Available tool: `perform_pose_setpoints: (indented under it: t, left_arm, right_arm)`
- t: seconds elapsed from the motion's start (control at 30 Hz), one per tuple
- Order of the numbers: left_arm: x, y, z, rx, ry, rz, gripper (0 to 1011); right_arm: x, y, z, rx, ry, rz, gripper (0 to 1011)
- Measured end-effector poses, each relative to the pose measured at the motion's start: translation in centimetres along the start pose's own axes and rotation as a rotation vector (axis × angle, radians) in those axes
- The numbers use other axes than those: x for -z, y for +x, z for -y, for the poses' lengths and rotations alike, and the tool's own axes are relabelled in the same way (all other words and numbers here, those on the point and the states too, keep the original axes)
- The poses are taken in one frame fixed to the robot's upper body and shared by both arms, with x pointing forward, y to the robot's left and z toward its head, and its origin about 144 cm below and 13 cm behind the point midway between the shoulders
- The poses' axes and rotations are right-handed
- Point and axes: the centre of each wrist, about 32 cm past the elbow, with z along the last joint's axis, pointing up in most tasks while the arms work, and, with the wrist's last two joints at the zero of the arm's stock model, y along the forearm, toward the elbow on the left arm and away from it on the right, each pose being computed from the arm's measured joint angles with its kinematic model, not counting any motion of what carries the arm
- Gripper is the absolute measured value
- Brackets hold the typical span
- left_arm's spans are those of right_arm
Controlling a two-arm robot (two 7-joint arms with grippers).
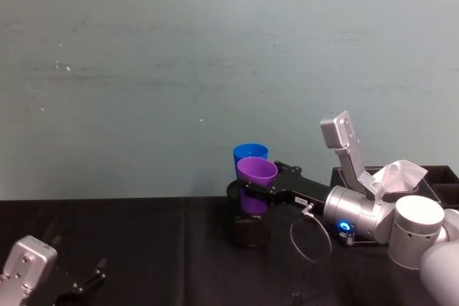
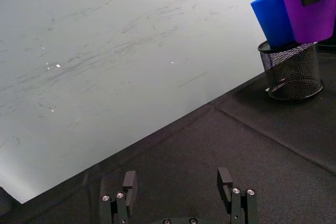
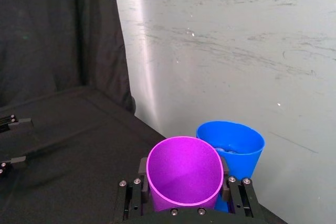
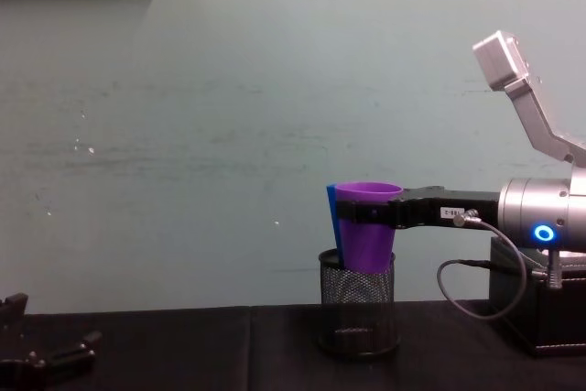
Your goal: Pick up one cup with a gripper and tap it against the other cup.
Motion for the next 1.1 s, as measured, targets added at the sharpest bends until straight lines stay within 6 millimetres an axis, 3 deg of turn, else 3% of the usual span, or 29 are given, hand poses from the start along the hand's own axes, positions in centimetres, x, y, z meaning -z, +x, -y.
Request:
perform_pose_setpoints:
  t: [1.1]
  left_arm:
    - [0.00,0.00,0.00,0.000,0.000,0.000,1000]
  right_arm:
    - [0.00,0.00,0.00,0.000,0.000,0.000,734]
